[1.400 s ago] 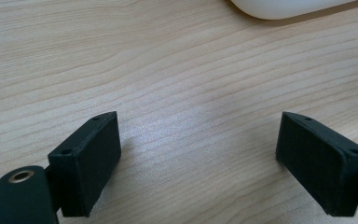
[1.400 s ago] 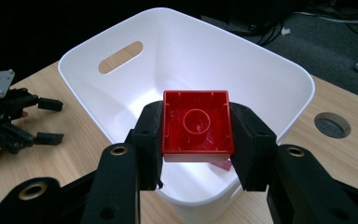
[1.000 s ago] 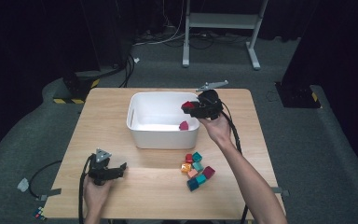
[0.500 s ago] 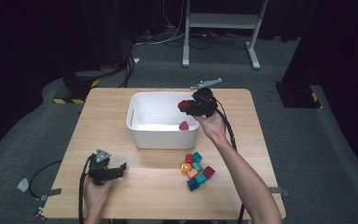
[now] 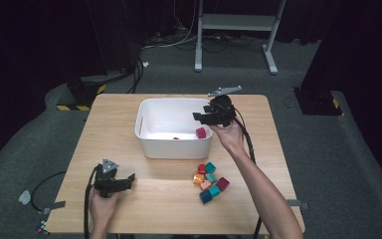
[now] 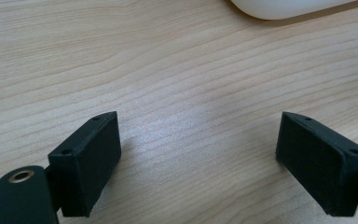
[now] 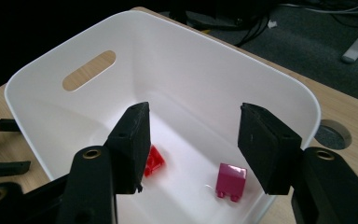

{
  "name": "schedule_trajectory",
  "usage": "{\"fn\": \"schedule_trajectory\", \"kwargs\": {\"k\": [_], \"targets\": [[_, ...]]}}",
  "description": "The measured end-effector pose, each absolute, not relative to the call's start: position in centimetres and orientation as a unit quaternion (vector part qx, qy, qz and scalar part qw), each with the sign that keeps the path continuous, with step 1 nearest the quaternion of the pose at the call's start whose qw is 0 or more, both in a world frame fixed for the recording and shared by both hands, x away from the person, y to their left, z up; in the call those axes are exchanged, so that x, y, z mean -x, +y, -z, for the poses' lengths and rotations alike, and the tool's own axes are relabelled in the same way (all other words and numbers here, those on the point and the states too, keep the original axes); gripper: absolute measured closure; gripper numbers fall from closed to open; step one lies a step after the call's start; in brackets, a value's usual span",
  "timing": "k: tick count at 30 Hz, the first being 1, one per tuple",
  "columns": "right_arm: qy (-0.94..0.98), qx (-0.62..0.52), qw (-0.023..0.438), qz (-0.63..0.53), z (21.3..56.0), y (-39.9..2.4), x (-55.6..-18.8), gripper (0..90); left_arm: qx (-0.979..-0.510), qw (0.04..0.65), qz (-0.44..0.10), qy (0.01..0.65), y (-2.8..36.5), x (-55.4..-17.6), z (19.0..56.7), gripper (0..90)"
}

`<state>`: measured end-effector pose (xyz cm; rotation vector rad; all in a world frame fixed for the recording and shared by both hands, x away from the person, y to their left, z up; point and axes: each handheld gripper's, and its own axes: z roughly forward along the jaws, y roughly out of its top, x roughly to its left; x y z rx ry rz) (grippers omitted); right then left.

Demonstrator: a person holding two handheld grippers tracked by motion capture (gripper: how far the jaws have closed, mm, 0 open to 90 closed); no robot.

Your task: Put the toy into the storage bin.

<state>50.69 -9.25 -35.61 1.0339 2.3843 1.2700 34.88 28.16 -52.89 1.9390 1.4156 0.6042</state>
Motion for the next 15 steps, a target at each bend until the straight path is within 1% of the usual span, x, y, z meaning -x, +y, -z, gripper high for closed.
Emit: {"fn": "schedule_trajectory", "kwargs": {"k": [8,15], "targets": [[0.803,-0.358,0.133,-0.458,35.5,-12.4,-48.4,43.9,-0.740,0.327,-0.231,0.540,28.2,-34.9,52.9,14.0],[0.789,-0.369,0.134,-0.473,36.2,-15.1,-46.1,44.0,-0.741,0.326,-0.231,0.540,28.1,-34.9,52.9,14.0]]}}
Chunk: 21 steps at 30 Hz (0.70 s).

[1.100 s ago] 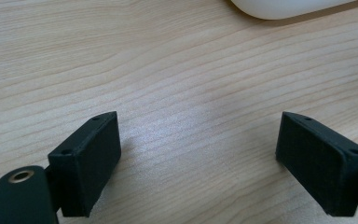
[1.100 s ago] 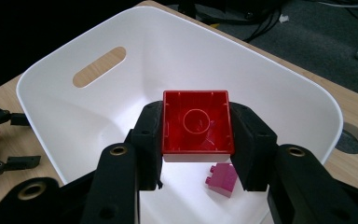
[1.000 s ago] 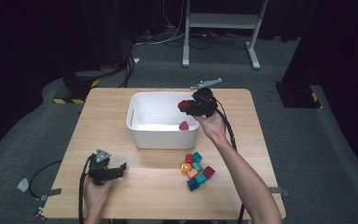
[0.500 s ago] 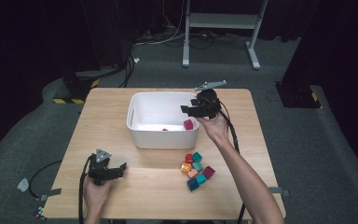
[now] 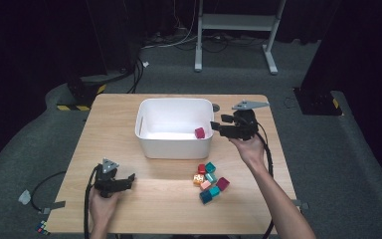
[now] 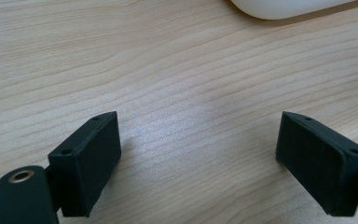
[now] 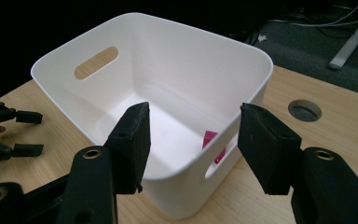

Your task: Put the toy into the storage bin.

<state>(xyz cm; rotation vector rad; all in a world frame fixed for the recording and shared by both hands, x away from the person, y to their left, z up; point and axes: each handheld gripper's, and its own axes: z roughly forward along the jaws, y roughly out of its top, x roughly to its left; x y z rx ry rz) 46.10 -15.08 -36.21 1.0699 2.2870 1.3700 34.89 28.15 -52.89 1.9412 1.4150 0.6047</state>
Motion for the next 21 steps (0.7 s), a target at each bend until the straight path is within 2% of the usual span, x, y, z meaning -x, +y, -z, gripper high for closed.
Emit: {"fn": "schedule_trajectory", "kwargs": {"k": [21], "targets": [[0.791,-0.379,0.140,-0.460,41.6,-18.5,-40.0,43.9,-0.741,0.326,-0.231,0.540,28.1,-34.9,52.9,14.0]]}}
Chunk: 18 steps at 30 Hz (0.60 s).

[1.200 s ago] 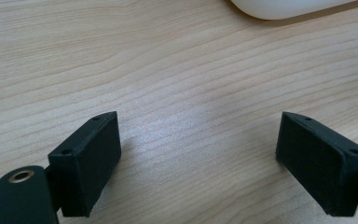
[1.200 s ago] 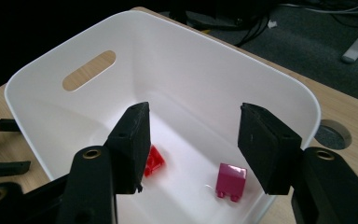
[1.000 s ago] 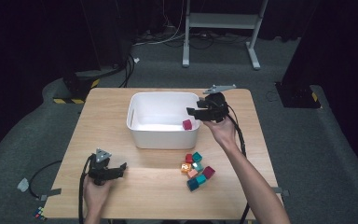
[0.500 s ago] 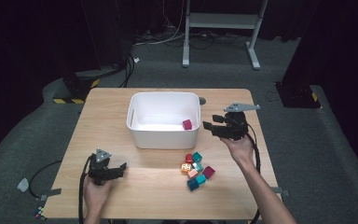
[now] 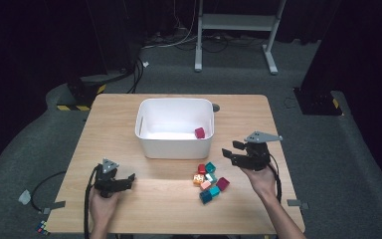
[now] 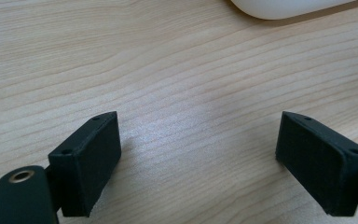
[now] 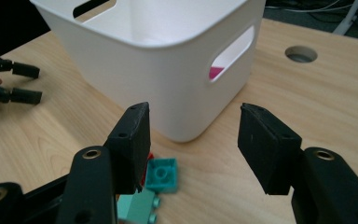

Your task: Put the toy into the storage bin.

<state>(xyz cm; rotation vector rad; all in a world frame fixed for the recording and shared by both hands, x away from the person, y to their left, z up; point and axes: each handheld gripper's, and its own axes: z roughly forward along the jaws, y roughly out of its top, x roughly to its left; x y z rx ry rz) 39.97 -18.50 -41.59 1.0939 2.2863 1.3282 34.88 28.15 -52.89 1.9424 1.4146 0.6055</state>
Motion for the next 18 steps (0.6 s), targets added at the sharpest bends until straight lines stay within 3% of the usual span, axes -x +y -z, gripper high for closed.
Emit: {"fn": "schedule_trajectory", "kwargs": {"k": [18], "targets": [[0.812,-0.392,0.123,-0.415,47.8,-18.8,-36.6,43.4,-0.741,0.326,-0.231,0.540,28.1,-34.9,52.9,14.1]]}}
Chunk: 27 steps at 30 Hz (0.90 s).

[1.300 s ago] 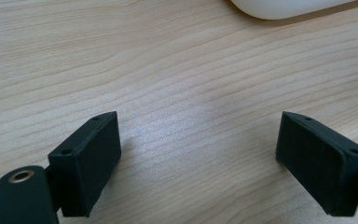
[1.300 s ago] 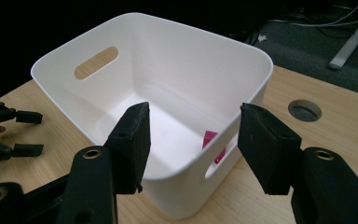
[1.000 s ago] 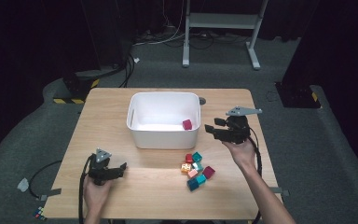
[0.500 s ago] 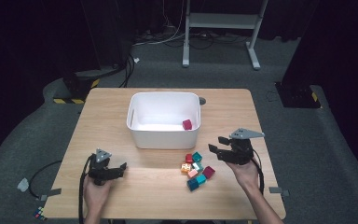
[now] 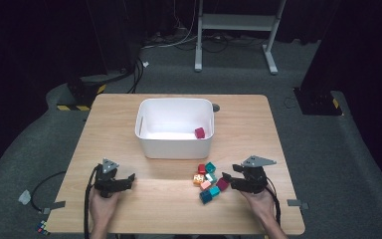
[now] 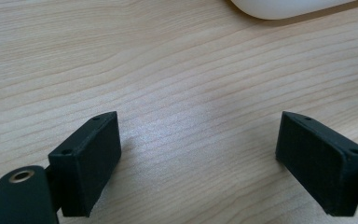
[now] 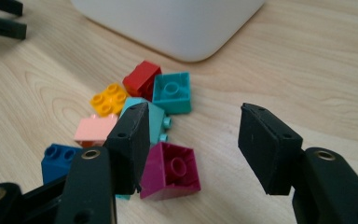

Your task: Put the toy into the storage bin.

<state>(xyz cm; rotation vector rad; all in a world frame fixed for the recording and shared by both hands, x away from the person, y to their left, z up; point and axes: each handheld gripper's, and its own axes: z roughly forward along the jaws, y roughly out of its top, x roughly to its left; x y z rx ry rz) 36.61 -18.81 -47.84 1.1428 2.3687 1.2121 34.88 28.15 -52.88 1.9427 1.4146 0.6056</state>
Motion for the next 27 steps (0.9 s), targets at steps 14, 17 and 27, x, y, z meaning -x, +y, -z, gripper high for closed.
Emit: {"fn": "schedule_trajectory", "kwargs": {"k": [14,17,27], "targets": [[0.824,-0.398,0.100,-0.391,50.3,-18.3,-35.9,43.2,-0.742,0.326,-0.231,0.539,28.2,-34.9,52.9,14.0],[0.826,-0.397,0.102,-0.387,50.6,-18.2,-36.0,43.2,-0.742,0.325,-0.231,0.539,28.2,-34.9,52.9,14.0],[0.833,-0.400,0.113,-0.364,51.6,-18.1,-36.3,43.6,-0.742,0.325,-0.231,0.539,28.2,-34.9,52.9,14.0]]}}
